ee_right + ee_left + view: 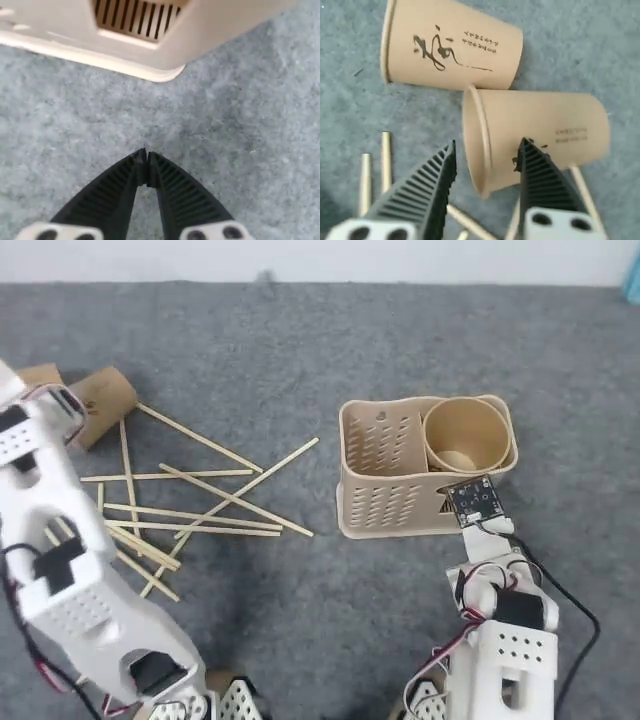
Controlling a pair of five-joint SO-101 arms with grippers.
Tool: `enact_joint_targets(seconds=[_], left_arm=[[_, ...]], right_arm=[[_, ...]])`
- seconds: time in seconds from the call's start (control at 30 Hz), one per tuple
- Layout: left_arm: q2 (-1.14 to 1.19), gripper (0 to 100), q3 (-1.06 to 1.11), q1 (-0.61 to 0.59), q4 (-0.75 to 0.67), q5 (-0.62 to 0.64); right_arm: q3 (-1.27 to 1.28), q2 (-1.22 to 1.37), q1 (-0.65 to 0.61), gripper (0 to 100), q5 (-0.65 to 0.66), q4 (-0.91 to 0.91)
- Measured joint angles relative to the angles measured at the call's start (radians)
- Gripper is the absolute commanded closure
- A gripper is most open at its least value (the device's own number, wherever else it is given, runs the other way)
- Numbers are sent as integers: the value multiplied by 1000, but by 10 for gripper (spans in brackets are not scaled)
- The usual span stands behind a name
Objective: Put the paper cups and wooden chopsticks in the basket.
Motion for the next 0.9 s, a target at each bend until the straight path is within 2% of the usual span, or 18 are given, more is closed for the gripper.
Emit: enact_joint_targets(seconds=[0.37,0.43,0.57,0.9], left_arm=[[48,815,-5,127,-40,183],[48,847,-17,140,-40,204],[48,993,-28,144,-40,215],[48,988,-84,147,-6,219]], right_arm=[[0,0,0,991,2,0],[0,0,0,991,2,0],[0,0,0,991,2,0],[0,0,0,991,2,0]])
